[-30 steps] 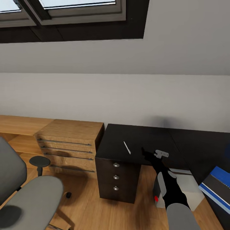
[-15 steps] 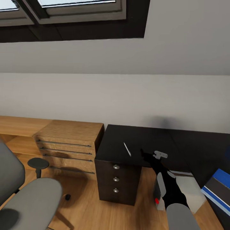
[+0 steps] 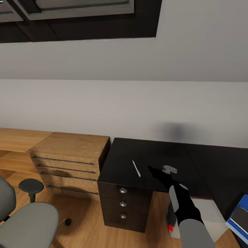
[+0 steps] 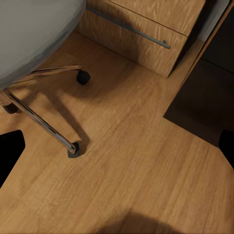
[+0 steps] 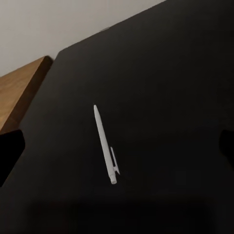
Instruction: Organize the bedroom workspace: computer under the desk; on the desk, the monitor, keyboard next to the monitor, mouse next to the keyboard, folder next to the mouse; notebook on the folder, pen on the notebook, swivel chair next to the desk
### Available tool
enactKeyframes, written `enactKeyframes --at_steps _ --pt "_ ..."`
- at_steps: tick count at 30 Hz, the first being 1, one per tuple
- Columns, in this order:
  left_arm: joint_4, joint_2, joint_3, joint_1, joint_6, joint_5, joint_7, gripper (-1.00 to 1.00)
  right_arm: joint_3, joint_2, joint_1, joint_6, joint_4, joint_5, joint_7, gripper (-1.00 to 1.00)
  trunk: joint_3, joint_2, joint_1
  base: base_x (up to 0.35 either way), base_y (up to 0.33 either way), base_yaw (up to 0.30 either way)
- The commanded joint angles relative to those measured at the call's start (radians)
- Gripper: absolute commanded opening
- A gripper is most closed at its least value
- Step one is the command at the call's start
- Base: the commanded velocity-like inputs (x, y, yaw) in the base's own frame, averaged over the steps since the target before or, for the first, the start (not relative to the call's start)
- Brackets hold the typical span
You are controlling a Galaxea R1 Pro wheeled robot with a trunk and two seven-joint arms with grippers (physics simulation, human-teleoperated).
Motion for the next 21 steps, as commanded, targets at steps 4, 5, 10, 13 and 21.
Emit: enactKeyframes --at_steps 4,5,10,13,21 --pt "-0.002 -0.001 0.003 0.000 0.000 -0.004 0.002 1.00 0.022 0.001 -0.001 0.018 -0.003 0.002 0.010 1.00 -0.001 -0.001 0.000 0.050 -0.018 0.000" --pt "-0.002 -0.001 0.003 0.000 0.000 -0.004 0.001 1.00 0.030 0.001 -0.001 0.019 -0.004 0.002 0.011 1.00 -0.001 -0.001 0.000 0.028 -0.010 0.000" --pt "-0.002 -0.001 0.003 0.000 0.000 -0.004 0.002 1.00 0.059 0.001 -0.001 0.023 -0.017 0.002 0.012 1.00 -0.001 -0.001 0.000 0.015 -0.005 0.000" --pt "-0.002 -0.001 0.003 0.000 0.000 -0.004 0.002 1.00 0.067 0.001 -0.001 0.027 -0.022 0.001 0.012 1.00 -0.001 -0.001 0.000 0.006 -0.002 0.000" --pt "-0.002 -0.001 0.003 0.000 0.001 -0.003 0.002 1.00 0.073 0.001 -0.001 0.033 -0.029 0.000 0.009 1.00 0.000 -0.001 0.000 0.002 -0.001 0.074"
